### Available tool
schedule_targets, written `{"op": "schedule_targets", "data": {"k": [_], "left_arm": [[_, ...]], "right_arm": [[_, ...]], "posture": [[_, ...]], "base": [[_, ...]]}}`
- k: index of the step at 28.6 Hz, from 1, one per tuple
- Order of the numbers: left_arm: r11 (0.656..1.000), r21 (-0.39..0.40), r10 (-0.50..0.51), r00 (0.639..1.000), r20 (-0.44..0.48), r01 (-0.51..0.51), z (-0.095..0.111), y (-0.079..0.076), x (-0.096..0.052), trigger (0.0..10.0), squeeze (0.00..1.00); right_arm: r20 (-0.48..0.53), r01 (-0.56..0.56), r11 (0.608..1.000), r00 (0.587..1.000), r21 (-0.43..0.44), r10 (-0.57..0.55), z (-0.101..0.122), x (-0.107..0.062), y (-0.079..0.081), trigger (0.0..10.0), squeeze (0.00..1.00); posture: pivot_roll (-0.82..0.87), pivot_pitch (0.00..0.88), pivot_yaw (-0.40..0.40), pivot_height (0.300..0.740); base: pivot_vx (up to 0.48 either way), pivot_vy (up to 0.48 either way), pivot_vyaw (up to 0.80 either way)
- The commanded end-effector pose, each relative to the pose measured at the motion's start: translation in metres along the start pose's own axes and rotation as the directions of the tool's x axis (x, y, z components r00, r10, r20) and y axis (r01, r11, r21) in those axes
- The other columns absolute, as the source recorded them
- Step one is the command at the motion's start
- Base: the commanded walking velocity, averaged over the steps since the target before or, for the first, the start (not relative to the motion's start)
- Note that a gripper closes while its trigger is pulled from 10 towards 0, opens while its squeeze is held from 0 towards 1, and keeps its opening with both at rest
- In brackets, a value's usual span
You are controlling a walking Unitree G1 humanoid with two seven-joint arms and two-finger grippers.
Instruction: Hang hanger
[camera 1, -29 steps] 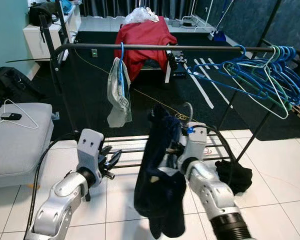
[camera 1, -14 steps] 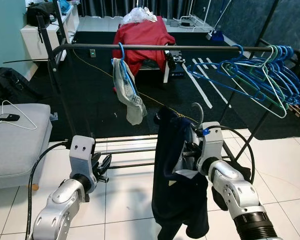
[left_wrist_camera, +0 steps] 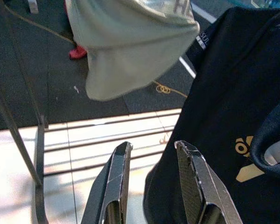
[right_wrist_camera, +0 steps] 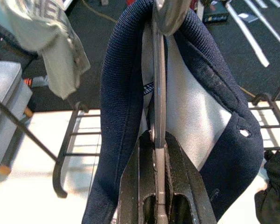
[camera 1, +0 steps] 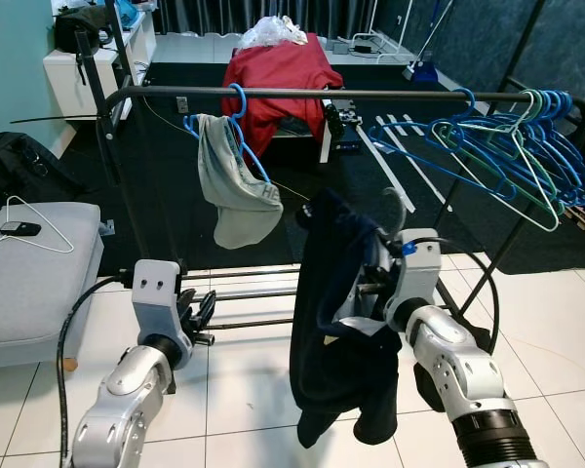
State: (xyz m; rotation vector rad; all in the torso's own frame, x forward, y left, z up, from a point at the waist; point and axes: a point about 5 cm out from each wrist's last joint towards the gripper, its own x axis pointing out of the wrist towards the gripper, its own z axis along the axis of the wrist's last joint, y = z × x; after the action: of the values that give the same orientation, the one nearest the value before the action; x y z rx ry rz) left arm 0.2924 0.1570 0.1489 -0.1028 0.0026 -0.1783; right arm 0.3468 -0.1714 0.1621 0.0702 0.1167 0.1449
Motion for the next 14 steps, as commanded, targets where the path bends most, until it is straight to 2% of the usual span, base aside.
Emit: {"op": "schedule_targets", "data": {"k": [1, 14], "left_arm": [[1.000, -0.001, 0.002, 1.000, 0.028, -0.002, 0.004, 0.000, 0.002, 10.0, 0.00], [0.999, 0.001, 0.035, 0.998, 0.051, -0.035, 0.007, 0.004, 0.004, 10.0, 0.00]], "right_arm": [[0.084, 0.031, 0.999, 0.996, 0.011, -0.032, 0.015, -0.001, -0.005, 10.0, 0.00], [0.159, 0.079, 0.997, 0.984, 0.012, -0.080, 0.027, -0.002, -0.012, 10.0, 0.00]], "posture": [[0.02, 0.107, -0.023, 0.740], [0.02, 0.106, -0.032, 0.740]], "base": [[0.292, 0.000, 0.00], [0.341, 0.000, 0.00]]}}
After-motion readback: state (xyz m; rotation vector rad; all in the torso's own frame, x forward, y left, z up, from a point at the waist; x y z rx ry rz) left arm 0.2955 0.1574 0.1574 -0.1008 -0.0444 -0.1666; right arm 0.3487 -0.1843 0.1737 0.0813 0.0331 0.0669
